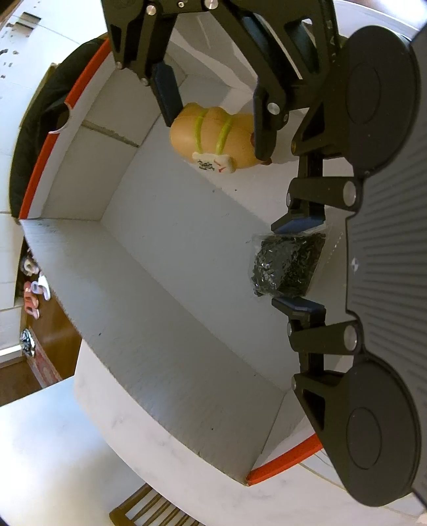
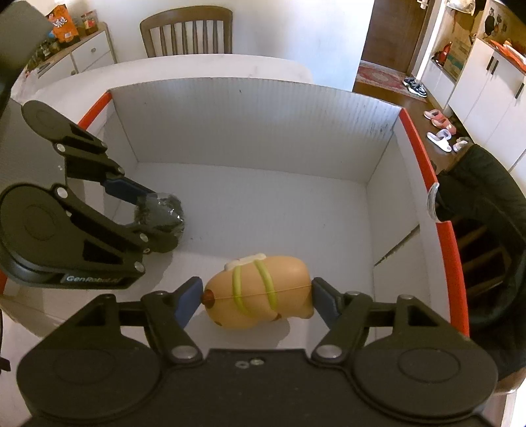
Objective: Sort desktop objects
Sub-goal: 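Open both tools to drop the black bag and yellow toy in the box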
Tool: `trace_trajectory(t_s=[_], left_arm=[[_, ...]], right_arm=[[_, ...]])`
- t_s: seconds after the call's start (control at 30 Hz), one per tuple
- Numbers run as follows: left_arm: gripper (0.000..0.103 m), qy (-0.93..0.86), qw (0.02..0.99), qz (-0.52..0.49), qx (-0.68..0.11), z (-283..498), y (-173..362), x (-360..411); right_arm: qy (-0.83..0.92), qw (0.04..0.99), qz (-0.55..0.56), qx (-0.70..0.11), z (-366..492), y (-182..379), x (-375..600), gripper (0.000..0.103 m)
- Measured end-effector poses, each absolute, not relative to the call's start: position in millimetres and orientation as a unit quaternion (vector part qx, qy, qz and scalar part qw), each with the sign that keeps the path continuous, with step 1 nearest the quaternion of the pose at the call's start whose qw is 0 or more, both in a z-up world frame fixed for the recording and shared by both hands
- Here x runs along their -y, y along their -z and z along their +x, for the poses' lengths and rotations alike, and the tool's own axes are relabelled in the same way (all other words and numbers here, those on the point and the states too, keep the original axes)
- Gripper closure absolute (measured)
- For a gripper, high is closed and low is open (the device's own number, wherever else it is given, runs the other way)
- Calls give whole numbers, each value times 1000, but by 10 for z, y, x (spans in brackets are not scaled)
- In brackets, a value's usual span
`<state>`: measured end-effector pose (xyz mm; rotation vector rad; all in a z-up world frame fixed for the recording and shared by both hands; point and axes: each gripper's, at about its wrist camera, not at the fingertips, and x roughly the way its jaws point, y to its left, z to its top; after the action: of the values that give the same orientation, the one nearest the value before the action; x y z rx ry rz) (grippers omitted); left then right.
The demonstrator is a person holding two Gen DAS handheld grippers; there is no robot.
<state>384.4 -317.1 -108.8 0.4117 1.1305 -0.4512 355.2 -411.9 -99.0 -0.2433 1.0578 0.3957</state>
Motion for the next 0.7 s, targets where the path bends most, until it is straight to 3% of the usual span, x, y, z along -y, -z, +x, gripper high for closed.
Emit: trace_trajectory(t_s=[0.2,0.27,0.4,0.7], left_arm=[[61,215,796,199,-530,3829,1077,3189],[54,216,794,196,-533,3835,1071,3184],[42,218,794,193,-534,3853,1033,3169],[41,222,815,172,-507,3739,779,3058]], right_arm=[[-187,836,-115,-503,3552,1005,4122,28],[-190,835,-116,-502,3545,996,4129,22],[-193,837,-112,-499,3528,969,4164,20],[-198,848,-108,-479,3450,770,4229,17]])
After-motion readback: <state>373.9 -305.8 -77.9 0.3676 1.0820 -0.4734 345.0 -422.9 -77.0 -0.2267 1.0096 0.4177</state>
